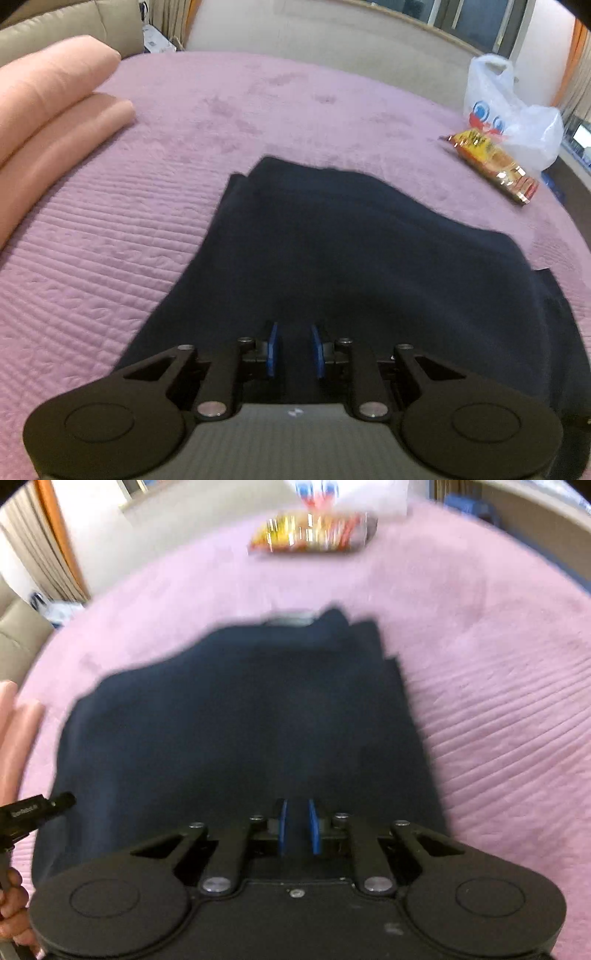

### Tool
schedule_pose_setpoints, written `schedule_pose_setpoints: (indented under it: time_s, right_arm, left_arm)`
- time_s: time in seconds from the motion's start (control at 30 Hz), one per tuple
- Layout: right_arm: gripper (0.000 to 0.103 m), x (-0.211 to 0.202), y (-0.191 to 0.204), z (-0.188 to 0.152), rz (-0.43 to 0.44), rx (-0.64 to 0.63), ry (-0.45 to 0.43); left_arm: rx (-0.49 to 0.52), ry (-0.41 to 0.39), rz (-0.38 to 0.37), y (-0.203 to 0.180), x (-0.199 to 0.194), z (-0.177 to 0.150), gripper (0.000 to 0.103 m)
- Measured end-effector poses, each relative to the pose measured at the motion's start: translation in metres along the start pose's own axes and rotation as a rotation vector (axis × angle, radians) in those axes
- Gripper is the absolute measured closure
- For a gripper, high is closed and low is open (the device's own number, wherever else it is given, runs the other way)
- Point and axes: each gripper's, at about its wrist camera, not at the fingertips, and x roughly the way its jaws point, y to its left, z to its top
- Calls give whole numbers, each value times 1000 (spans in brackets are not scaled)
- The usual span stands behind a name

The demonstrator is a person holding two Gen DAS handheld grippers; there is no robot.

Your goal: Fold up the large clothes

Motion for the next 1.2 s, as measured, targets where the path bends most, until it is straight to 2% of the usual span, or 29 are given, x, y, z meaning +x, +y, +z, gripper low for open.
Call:
schedule_pose_setpoints:
  time_s: [0.07,0.13,0.2,0.23,0.27,0.33,0.5,0.6,0.7,0.83,0.9,0.97,1.07,1.1,1.2]
  right_arm:
    - [86,-19,-3,-10,-44,-30,-39]
    - [86,-16,-5,-23,-116,-75,-28]
    - [86,9,-10,-35,-175,-102,53]
    - [86,24,-18,-42,-158,-73,110]
    - [89,30,-26,-48,-133,-36,101]
    - [90,21,-23,-50,-128,-71,59]
    - [86,-16,-18,-55,-145,-100,-36]
    - [85,-38,-10,-31,-139,-105,-167]
    - [81,-43,4,3,-55,-122,-283]
    - [81,-12,39,48,33,-178,-352]
    - [81,12,51,63,60,-181,-348]
    - [81,42,59,77,74,-197,-352]
    - [81,89,59,87,12,-257,-305]
    - [81,106,57,88,-22,-281,-263]
    - [79,127,41,78,-98,-290,-219]
  left_arm:
    - [21,-24,45,8,-16,-6,80]
    - [21,-16,99,20,-21,-14,80]
    - [-35,57,164,41,-10,-25,80]
    - [-69,95,191,52,-3,-31,81]
    - [-107,114,190,64,2,-37,84]
    - [-123,84,156,73,-4,-40,85]
    - [-40,15,144,59,-27,-31,85]
    - [41,-102,118,36,-44,-8,85]
    - [136,-197,55,4,-44,22,84]
    - [224,-238,-29,-44,-7,55,82]
    - [215,-205,-43,-56,27,67,83]
    - [165,-155,-72,-57,60,74,82]
    - [152,-131,-69,-51,100,75,81]
    - [160,-127,-76,-46,110,74,80]
    - [214,-144,-89,-40,116,69,71]
